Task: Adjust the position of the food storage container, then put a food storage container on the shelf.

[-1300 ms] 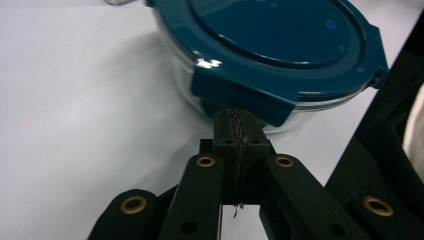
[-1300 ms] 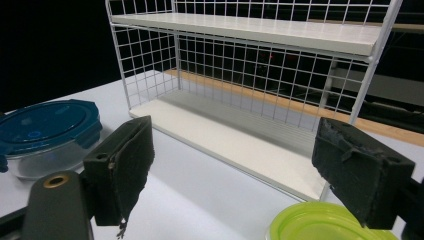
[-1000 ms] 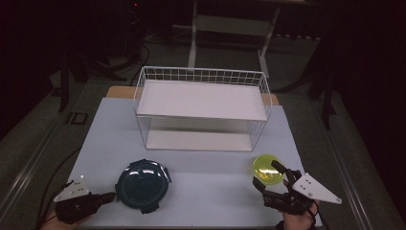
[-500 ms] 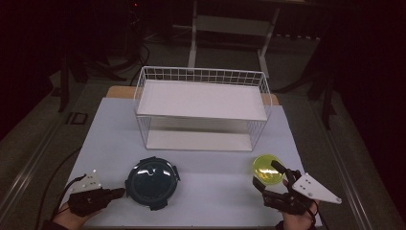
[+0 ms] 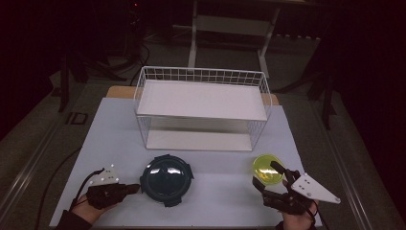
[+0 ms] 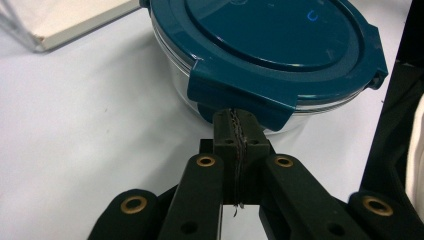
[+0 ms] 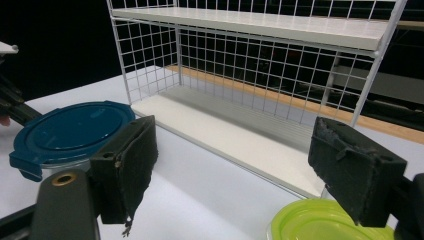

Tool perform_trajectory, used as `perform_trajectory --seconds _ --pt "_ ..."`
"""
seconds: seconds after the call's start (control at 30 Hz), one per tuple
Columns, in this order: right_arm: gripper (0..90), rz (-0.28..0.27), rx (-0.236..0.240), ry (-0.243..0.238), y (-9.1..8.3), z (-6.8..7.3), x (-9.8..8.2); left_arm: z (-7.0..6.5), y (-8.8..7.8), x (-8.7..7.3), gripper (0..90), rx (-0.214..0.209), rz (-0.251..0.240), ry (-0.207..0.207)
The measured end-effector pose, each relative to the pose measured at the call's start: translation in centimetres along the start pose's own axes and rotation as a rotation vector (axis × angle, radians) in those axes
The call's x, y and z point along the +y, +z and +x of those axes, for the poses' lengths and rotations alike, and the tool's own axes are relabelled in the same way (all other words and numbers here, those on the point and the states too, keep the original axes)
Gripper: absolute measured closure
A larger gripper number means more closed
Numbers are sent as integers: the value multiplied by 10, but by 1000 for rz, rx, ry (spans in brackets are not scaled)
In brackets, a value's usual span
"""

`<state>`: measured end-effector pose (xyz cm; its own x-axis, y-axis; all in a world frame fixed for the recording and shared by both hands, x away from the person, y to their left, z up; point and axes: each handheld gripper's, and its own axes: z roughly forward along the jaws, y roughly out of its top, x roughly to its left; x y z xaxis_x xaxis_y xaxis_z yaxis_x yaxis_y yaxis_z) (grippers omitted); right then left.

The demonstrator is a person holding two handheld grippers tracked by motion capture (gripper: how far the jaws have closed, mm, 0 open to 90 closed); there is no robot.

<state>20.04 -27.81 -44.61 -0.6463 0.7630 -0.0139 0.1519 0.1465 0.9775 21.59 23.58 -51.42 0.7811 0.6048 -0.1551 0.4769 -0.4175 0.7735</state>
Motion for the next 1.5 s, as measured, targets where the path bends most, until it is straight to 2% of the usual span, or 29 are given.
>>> perform_trajectory --seconds 0.27,0.5,0.53,0.6,0.73,0.8,0.9,0.97,1.0,1.03,1.07,1.1,1.13,1.27,1.33,1.4,1.5 --pt "193 1 7 -4 1 1 -1 -1 13 9 885 -19 -1 1" --pt "193 10 13 -3 2 1 -1 -1 14 10 881 -20 0 3" --pt "193 14 19 1 2 1 -1 -1 13 10 864 -14 1 4" --pt "195 14 25 5 2 1 -1 -1 11 10 752 -22 -2 2" --pt "195 18 33 -2 3 3 -1 -2 3 12 563 -33 -43 -24" --pt "194 21 32 -2 3 3 -1 -2 1 13 448 -56 -70 -55" --pt "194 27 30 0 3 3 -1 -3 -6 15 300 -95 -145 -81" --pt "209 32 34 5 4 3 -1 -4 -9 17 182 -90 -166 -96" --pt "211 32 31 7 3 4 -1 -4 -12 20 135 -66 -170 -113" --pt "211 32 31 7 3 4 -1 -4 -12 20 74 -66 -170 -113" --pt "215 34 24 1 3 4 -1 -4 -13 21 74 -67 -171 -132" --pt "215 34 25 -1 4 5 -1 -3 -14 23 24 -58 -174 -152" --pt "215 34 25 -4 4 5 -1 -3 -16 24 9 -43 -185 -167" --pt "215 42 20 -16 6 8 1 -1 -19 28 9 -44 -195 -229" --pt "216 45 14 -27 7 11 2 0 -19 29 9 -40 -187 -276" --pt "223 52 23 -25 8 12 3 2 -18 30 9 -59 -183 -308" --pt "228 51 35 -18 10 16 5 6 -16 28 10 -17 -167 -338"
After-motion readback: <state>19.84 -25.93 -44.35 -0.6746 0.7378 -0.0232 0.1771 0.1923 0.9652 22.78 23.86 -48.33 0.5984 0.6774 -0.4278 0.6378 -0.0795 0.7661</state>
